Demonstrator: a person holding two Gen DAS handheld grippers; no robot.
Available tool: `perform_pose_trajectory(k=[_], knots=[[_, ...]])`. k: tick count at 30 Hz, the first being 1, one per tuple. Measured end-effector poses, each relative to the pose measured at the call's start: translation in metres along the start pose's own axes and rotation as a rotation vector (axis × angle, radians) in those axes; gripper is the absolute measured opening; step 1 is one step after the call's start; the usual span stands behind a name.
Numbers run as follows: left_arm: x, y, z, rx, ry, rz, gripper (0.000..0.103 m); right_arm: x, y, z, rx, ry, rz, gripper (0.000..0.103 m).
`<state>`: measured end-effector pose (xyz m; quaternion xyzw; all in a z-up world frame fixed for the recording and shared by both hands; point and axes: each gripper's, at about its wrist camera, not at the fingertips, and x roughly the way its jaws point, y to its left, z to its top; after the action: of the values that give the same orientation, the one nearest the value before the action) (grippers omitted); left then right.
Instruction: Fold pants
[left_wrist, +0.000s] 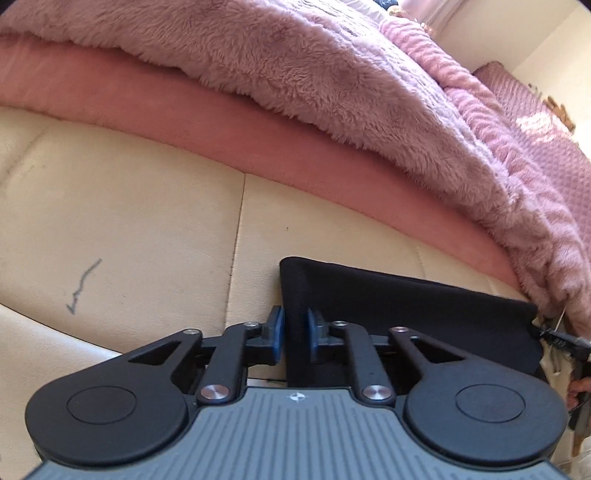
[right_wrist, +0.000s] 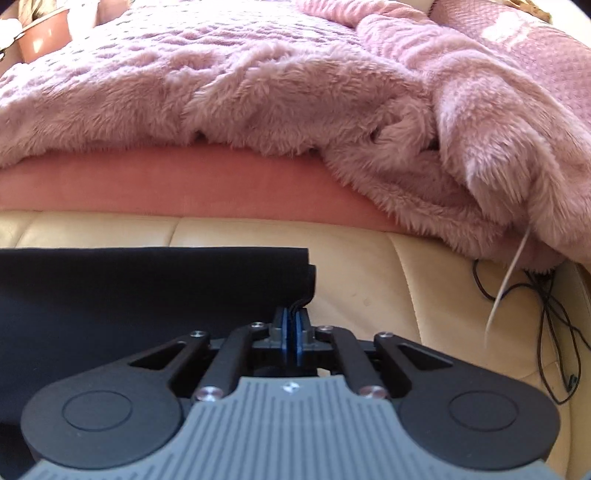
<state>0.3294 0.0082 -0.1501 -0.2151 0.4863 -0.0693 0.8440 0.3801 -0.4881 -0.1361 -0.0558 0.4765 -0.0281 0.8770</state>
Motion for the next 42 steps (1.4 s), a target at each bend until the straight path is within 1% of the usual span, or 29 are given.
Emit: perform_pose_trajectory(k=[1,2,3,5,8,10,13,16,18,20,21,22,25,26,27,28,29,31,32,33,34,36,38,40,42], knots=[[-0.003,-0.001,0.000,0.010,0.000,0.015,0.024,-0.003,-0.003,0.000,0.016,-0.007,-0.020,0.015],[-0.007,-0.002,-0.001,0.015,-0.003,0.028,0.024,-0.006,-0.006,-0.001,0.025,-0.009,-0.047,0.018],[-0.013,-0.003,-0.004,0.023,-0.010,0.032,0.024,-0.010,-0.010,-0.002,0.027,-0.012,-0.068,0.018],[-0.022,-0.006,-0.010,0.041,-0.014,0.033,0.024,-0.024,-0.016,-0.007,0.038,-0.038,-0.065,0.017],[-0.044,-0.016,-0.027,0.092,-0.036,-0.021,0.024,-0.049,-0.023,-0.017,0.042,-0.104,-0.022,0.016],[-0.053,-0.025,-0.038,0.136,-0.025,-0.052,0.024,-0.062,-0.020,-0.025,0.015,-0.143,0.025,0.016],[-0.058,-0.037,-0.056,0.214,-0.006,-0.057,0.024,-0.064,-0.006,-0.034,-0.051,-0.153,0.044,0.016],[-0.054,-0.044,-0.072,0.269,0.044,-0.056,0.023,-0.055,0.001,-0.042,-0.047,-0.131,0.055,0.016],[-0.050,-0.047,-0.083,0.325,0.074,-0.018,0.021,-0.048,0.000,-0.047,-0.030,-0.112,0.051,0.016],[-0.048,-0.046,-0.096,0.379,0.105,0.045,0.015,-0.044,-0.001,-0.050,-0.021,-0.121,0.050,0.016],[-0.046,-0.044,-0.101,0.408,0.109,0.067,0.015,-0.044,-0.002,-0.052,-0.017,-0.125,0.050,0.016],[-0.048,-0.041,-0.103,0.425,0.101,0.067,0.014,-0.044,-0.002,-0.052,-0.012,-0.125,0.050,0.016],[-0.051,-0.036,-0.102,0.420,0.109,0.104,0.014,-0.046,-0.004,-0.051,0.000,-0.108,0.032,0.016],[-0.053,-0.035,-0.101,0.416,0.112,0.114,0.016,-0.050,-0.003,-0.049,0.004,-0.104,0.020,0.016],[-0.056,-0.034,-0.101,0.408,0.110,0.121,0.016,-0.055,0.000,-0.050,0.003,-0.107,0.007,0.016],[-0.060,-0.032,-0.100,0.396,0.111,0.123,0.016,-0.062,0.003,-0.053,0.000,-0.116,0.012,0.016],[-0.064,-0.030,-0.101,0.380,0.108,0.119,0.016,-0.072,0.009,-0.056,0.000,-0.129,0.029,0.016],[-0.074,-0.028,-0.103,0.340,0.087,0.077,0.017,-0.091,0.023,-0.066,0.011,-0.147,0.064,0.015],[-0.079,-0.028,-0.103,0.320,0.068,0.054,0.017,-0.100,0.033,-0.071,0.023,-0.148,0.101,0.014],[-0.081,-0.029,-0.104,0.314,0.052,0.038,0.017,-0.108,0.044,-0.076,0.037,-0.147,0.143,0.010],[-0.082,-0.033,-0.104,0.321,0.040,0.029,0.017,-0.115,0.055,-0.081,0.047,-0.145,0.179,0.008],[-0.078,-0.042,-0.106,0.355,0.029,0.032,0.017,-0.126,0.084,-0.091,0.051,-0.143,0.266,0.004],[-0.070,-0.047,-0.107,0.367,0.040,0.046,0.017,-0.135,0.115,-0.101,0.036,-0.146,0.339,0.003],[-0.063,-0.045,-0.109,0.348,0.057,0.065,0.017,-0.141,0.141,-0.110,0.011,-0.161,0.381,0.002],[-0.059,-0.041,-0.111,0.334,0.068,0.079,0.017,-0.144,0.165,-0.120,-0.014,-0.155,0.411,0.000]])
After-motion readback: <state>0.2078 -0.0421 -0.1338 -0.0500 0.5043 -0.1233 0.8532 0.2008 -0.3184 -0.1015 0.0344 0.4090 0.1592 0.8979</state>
